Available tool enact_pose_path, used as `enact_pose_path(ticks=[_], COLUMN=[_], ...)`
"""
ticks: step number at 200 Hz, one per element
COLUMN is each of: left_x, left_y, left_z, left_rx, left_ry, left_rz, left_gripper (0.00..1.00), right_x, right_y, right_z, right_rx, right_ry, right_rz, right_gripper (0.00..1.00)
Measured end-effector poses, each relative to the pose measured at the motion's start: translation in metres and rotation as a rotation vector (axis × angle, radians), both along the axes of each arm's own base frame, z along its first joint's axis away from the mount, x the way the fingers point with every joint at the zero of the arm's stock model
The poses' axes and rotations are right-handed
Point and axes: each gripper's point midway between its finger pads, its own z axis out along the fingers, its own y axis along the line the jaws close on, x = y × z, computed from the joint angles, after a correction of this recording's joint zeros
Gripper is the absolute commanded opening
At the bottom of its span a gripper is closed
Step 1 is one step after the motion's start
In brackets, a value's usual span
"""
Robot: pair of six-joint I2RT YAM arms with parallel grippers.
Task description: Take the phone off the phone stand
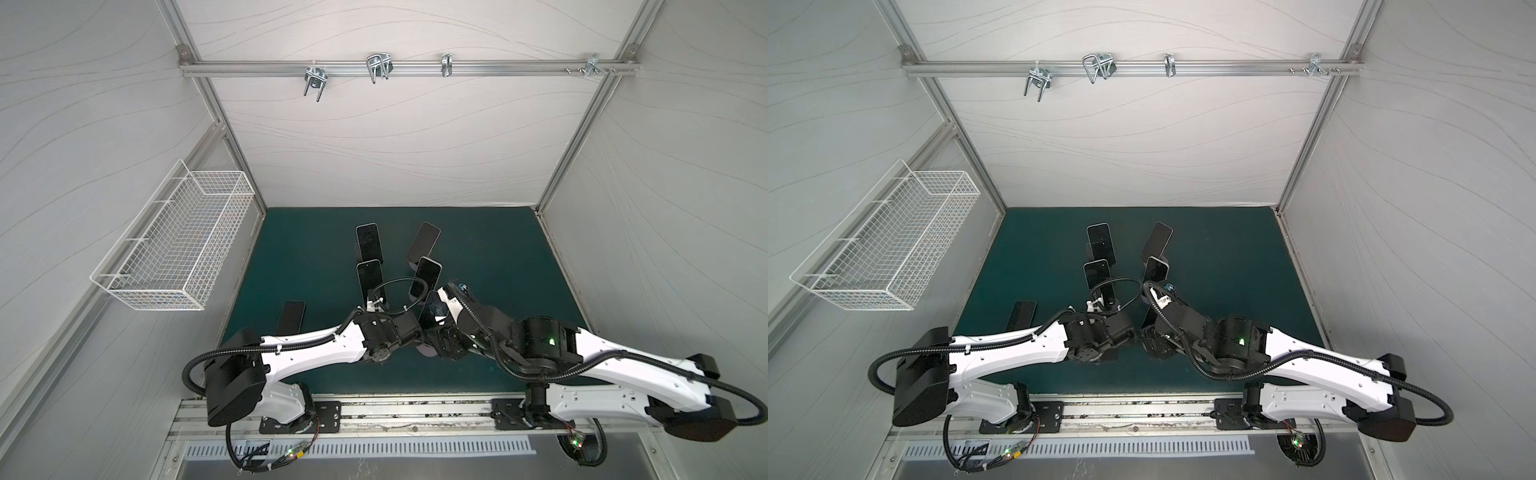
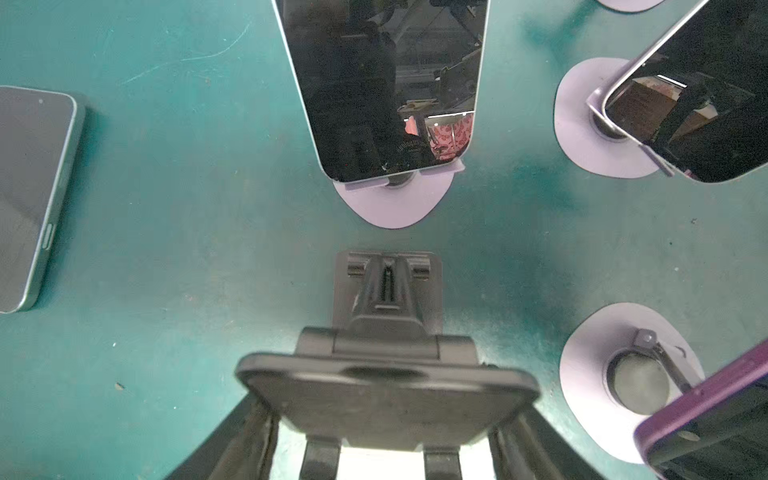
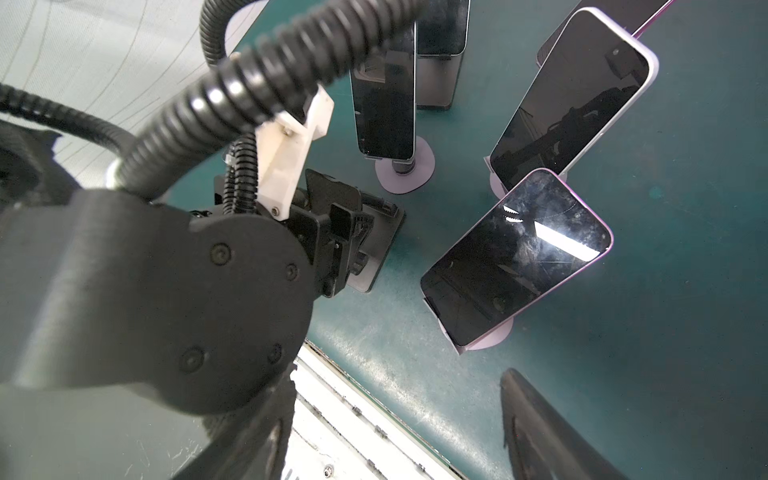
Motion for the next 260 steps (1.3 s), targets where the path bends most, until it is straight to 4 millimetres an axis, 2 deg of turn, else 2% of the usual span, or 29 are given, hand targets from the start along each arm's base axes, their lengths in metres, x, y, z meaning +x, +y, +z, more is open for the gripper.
enact_pose_path(ticks=[110,169,260], left_x=[-0.006,-0.01,-0.024], left_y=[0.004,0.007,0.004], left_z=[0.005,0.014,0.047], left_rx=[-0.028,-0.031,-0.076], left_ry=[0.002,0.007,0.016], left_rz=[-0.028,-0.063,-0.183], left_gripper=[0.65,0.64,0.61], right_x=[0.001,0.001,0.001], right_y=[0.002,0.004,0.004], right_z=[-0.001,0.0,0.0], right_rx=[-0.001,0.007,0.008], right_ry=[0.003,0.004,0.006], right_rz=[-0.001,0.001,0.003], right_gripper=[0.78,0.78,0.77])
